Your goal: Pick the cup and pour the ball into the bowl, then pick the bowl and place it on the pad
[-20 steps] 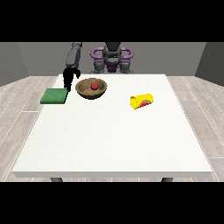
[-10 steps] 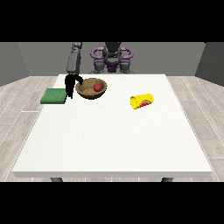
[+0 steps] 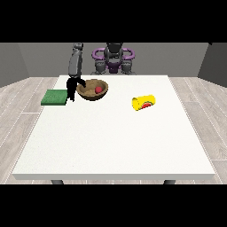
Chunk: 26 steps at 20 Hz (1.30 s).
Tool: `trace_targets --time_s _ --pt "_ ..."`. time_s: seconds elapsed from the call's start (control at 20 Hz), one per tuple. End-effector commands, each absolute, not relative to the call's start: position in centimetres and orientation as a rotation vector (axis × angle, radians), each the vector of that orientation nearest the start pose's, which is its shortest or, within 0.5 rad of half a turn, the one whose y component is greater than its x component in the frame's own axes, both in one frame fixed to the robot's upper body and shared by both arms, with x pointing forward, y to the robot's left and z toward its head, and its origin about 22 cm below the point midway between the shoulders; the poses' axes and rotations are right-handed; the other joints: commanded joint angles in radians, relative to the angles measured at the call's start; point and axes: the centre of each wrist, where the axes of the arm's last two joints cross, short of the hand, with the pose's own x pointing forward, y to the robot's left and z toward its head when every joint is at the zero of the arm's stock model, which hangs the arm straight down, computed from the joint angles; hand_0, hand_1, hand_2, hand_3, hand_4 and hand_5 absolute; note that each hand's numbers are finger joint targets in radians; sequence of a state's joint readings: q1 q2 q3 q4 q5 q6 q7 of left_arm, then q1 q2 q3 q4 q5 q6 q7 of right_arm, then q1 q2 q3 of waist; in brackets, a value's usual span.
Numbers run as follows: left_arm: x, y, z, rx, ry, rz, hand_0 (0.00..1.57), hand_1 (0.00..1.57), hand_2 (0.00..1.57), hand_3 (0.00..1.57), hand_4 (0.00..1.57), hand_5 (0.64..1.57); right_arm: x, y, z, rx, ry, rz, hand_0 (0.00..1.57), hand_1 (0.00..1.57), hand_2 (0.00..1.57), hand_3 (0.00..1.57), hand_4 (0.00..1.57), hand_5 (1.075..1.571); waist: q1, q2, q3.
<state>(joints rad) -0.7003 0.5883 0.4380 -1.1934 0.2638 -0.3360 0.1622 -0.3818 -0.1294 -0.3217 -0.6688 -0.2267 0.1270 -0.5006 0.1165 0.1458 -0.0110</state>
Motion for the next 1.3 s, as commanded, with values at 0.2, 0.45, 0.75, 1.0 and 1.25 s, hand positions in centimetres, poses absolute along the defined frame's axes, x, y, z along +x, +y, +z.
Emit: trace_targets --time_s 0.2,0.45,0.75,1.0,1.25 --pt "34.9 41.1 22.8 0.153 -1.880 -0.124 0.00 0.00 0.00 0.00 1.02 1.541 31.6 -23.8 -9.8 0.045 -1.525 -0.297 0.00 0.00 0.00 0.00 0.47 1.549 -0.009 0.015 0.0114" --pt "33.8 42.6 24.2 0.083 -1.948 -0.146 0.00 0.00 0.00 0.00 1.02 1.535 28.4 -29.7 -11.9 -0.177 -1.372 -0.414 0.88 0.88 0.58 0.00 0.61 1.514 0.046 0.080 0.0114" --pt "34.3 41.2 25.2 0.073 -1.963 -0.141 0.00 0.00 0.00 0.00 1.07 1.523 26.6 -32.4 -12.2 -0.385 -1.295 -0.284 1.57 1.57 1.57 1.57 0.90 1.495 0.062 0.095 0.0106" --pt "33.9 42.9 24.5 0.067 -1.902 -0.138 0.00 0.00 0.00 0.00 1.16 1.527 26.5 -33.6 -11.0 -0.473 -1.285 -0.232 1.57 1.57 1.57 1.29 0.99 1.542 0.060 0.047 0.0078" --pt "33.6 45.1 23.2 0.133 -1.842 -0.043 0.00 0.00 0.00 0.00 1.19 1.528 29.6 -36.5 -5.8 -0.535 -1.236 -0.149 1.57 1.57 1.57 1.11 1.03 1.548 -0.027 -0.042 0.0053"
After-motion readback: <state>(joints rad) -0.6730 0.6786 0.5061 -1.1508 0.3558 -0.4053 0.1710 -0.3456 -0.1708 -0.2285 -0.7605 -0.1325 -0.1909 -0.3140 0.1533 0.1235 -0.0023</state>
